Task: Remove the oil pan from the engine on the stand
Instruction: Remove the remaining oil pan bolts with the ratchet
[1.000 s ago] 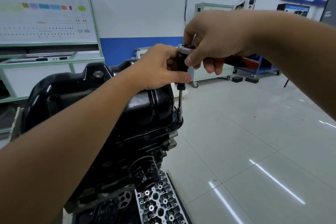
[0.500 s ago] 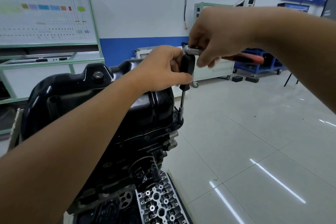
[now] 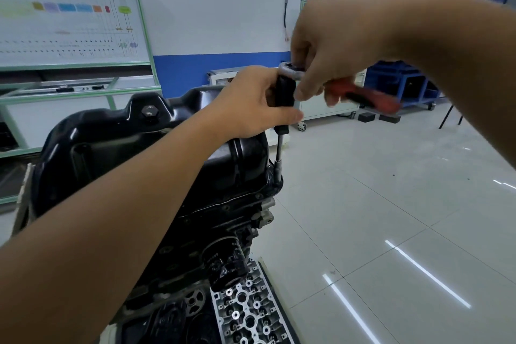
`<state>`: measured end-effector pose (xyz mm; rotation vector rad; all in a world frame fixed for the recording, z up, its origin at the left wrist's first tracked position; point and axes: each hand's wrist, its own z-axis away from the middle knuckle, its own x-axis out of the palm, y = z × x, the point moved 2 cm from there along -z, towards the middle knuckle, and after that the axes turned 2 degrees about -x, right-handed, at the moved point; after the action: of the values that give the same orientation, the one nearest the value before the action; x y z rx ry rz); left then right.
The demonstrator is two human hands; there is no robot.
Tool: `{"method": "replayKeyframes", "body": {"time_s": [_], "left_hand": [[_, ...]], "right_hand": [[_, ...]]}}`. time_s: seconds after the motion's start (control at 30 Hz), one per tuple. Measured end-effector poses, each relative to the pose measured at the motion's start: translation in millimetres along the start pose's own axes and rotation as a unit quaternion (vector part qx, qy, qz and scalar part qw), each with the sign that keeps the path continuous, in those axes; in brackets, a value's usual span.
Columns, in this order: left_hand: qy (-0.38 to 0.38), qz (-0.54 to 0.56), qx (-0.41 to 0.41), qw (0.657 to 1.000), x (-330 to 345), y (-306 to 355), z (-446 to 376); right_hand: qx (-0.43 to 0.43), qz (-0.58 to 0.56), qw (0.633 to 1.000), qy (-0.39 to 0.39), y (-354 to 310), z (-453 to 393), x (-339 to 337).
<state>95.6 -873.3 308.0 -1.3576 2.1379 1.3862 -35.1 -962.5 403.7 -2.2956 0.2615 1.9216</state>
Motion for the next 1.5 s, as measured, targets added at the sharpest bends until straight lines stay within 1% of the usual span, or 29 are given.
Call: {"method": "replayKeyframes", "body": {"time_s": [0.03, 0.07, 0.13, 0.2, 0.23, 0.33, 0.37, 0.4, 0.47, 0.53, 0.57, 0.6, 0.63, 0.7, 0.73, 0.83, 0.87, 0.93, 1.0, 1.07, 1.1, 1.13, 1.2, 1.27, 1.3, 1.37, 1.4, 1.43, 1.5], "left_hand": [[0.003, 0.000, 0.001, 1.000, 0, 1, 0], [0.001, -0.003, -0.003, 1.000, -1, 0, -1], [-0.007, -0.018, -0.014, 1.000, -2, -1, -2], [-0.019, -0.020, -0.025, 0.999, -5, -2, -3], [-0.027, -0.013, -0.024, 0.999, -5, -3, -3], [-0.024, 0.009, -0.009, 1.000, -4, -4, -1], [-0.017, 0.006, -0.009, 1.000, -4, -4, -1], [-0.016, -0.004, -0.011, 1.000, -5, -4, -1], [-0.033, -0.026, -0.016, 0.999, -6, -1, -1], [-0.045, -0.031, -0.024, 0.998, -7, -1, -1], [-0.040, -0.033, -0.026, 0.998, -8, -2, 0], [-0.029, -0.041, -0.024, 0.998, -7, -2, 0], [-0.017, -0.054, -0.019, 0.998, -6, -1, 0], [-0.006, -0.073, -0.017, 0.997, -2, 0, -1], [-0.008, -0.076, -0.016, 0.997, -1, 1, -1], [-0.030, -0.081, -0.002, 0.996, 2, 4, 0], [-0.045, -0.087, 0.000, 0.995, 2, 4, 0], [-0.081, -0.076, -0.002, 0.994, 2, 2, 3], [-0.108, -0.026, -0.024, 0.994, 1, -2, 3], [-0.123, 0.010, -0.025, 0.992, -2, -5, 3], [-0.124, 0.006, -0.016, 0.992, -4, -5, 3], [-0.121, -0.005, -0.008, 0.993, -5, -3, 3], [-0.109, -0.028, -0.001, 0.994, -4, 1, 4], [-0.070, -0.048, 0.005, 0.996, -3, 5, 6], [-0.044, -0.059, 0.005, 0.997, -2, 6, 6], [0.000, -0.093, -0.008, 0.996, 0, 7, 6], [0.016, -0.114, -0.018, 0.993, 1, 7, 7], [0.031, -0.128, -0.027, 0.991, 1, 7, 7], [0.046, -0.143, -0.036, 0.988, -1, 8, 7]], "right_hand": [[0.010, -0.011, 1.000, -0.017, 0, 1, -3], [-0.004, 0.011, 1.000, -0.008, 1, 0, -4], [-0.038, 0.095, 0.994, 0.046, -1, -3, 0], [-0.046, 0.129, 0.987, 0.087, -4, -3, 6], [-0.039, 0.128, 0.987, 0.085, -5, -4, 8], [0.025, 0.024, 0.999, -0.012, -6, 1, 2], [0.023, 0.015, 0.999, -0.024, -6, 2, 1], [0.009, 0.028, 0.999, -0.016, -6, 1, 1], [-0.014, 0.103, 0.993, 0.048, -2, -2, 3], [0.000, 0.136, 0.987, 0.088, 3, -3, 5], [0.017, 0.113, 0.991, 0.069, 6, -2, 5], [0.044, 0.039, 0.998, 0.028, 8, 0, 5], [0.070, -0.067, 0.995, -0.024, 9, 2, 6], [0.116, -0.286, 0.947, -0.092, 7, 4, 10], [0.134, -0.353, 0.921, -0.101, 7, 6, 12], [0.171, -0.470, 0.858, -0.117, 9, 9, 21], [0.180, -0.486, 0.848, -0.112, 11, 10, 22], [0.191, -0.480, 0.852, -0.088, 13, 13, 23], [0.186, -0.460, 0.865, -0.070, 12, 13, 26], [0.180, -0.440, 0.878, -0.054, 10, 12, 28], [0.176, -0.433, 0.883, -0.045, 9, 12, 27], [0.171, -0.439, 0.882, -0.031, 11, 13, 24], [0.154, -0.488, 0.859, 0.025, 18, 16, 11], [0.131, -0.521, 0.837, 0.104, 24, 18, -5], [0.125, -0.505, 0.842, 0.145, 26, 20, -8], [0.103, -0.401, 0.886, 0.206, 26, 21, -4], [0.078, -0.347, 0.912, 0.204, 23, 20, 5], [0.051, -0.310, 0.933, 0.176, 18, 19, 15], [0.017, -0.278, 0.955, 0.100, 10, 16, 32]]}}
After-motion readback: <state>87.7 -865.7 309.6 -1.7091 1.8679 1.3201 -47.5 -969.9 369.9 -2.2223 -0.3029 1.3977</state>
